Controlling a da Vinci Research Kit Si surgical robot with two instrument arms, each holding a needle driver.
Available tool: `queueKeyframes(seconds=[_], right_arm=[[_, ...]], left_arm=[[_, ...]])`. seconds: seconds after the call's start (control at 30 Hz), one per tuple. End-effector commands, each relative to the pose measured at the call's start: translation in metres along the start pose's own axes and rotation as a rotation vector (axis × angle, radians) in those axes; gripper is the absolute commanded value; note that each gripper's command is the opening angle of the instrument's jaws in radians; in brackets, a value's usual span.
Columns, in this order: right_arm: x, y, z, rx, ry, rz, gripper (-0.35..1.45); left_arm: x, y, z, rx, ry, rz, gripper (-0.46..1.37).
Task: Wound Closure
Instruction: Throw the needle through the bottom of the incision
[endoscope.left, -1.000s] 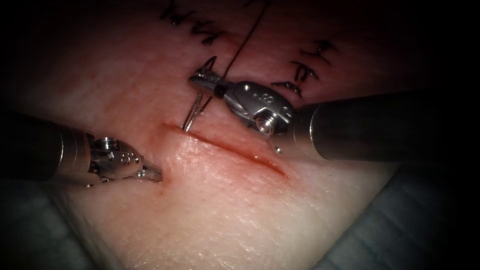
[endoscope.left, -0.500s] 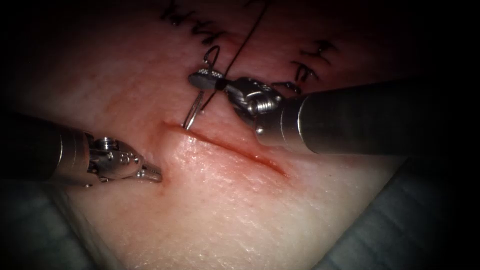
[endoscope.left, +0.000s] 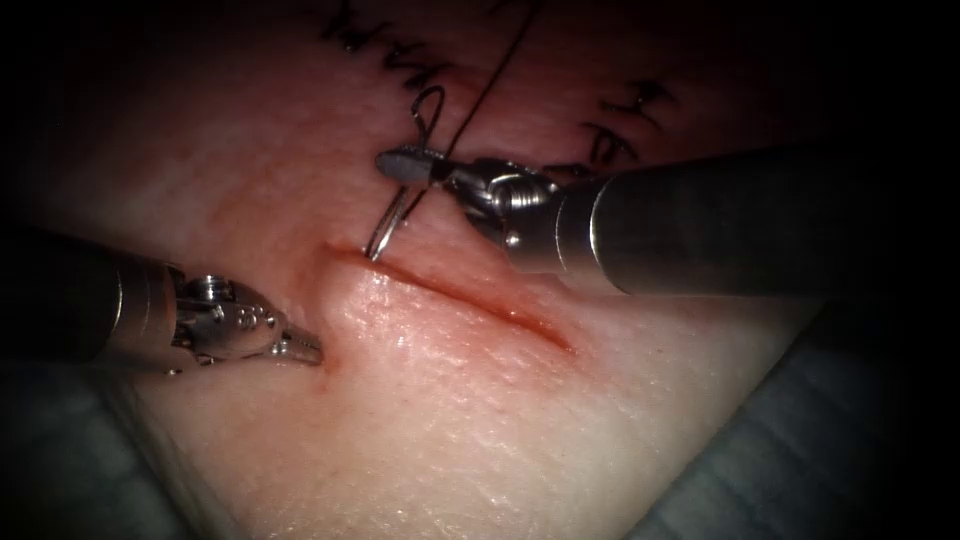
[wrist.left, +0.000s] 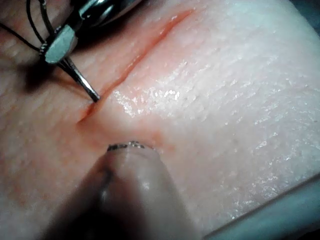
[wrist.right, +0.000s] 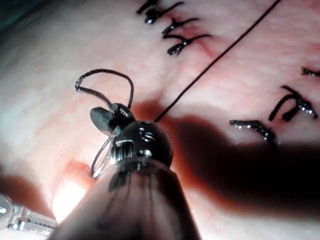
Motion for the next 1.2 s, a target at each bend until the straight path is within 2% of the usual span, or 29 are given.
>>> queueKeyframes(seconds=[0.03,0.5,0.87,1.2], right_arm=[[0.0,0.0,0.0001,0.005,-0.003,0.024,-0.35],[-0.0012,-0.0002,0.0004,0.052,-0.051,0.167,-0.35],[-0.0023,-0.0004,0.0008,0.059,-0.116,0.293,-0.35],[-0.0027,-0.0002,0.0008,0.133,-0.095,0.419,-0.35]], left_arm=[[0.0,0.0,0.0,-0.006,0.0,-0.001,-0.24],[0.0,-0.0002,0.0001,-0.007,0.0,0.0,-0.25],[0.0,-0.0003,0.0001,-0.007,0.0,0.0,-0.27],[0.0001,-0.0003,0.0002,-0.007,0.0,0.006,-0.27]])
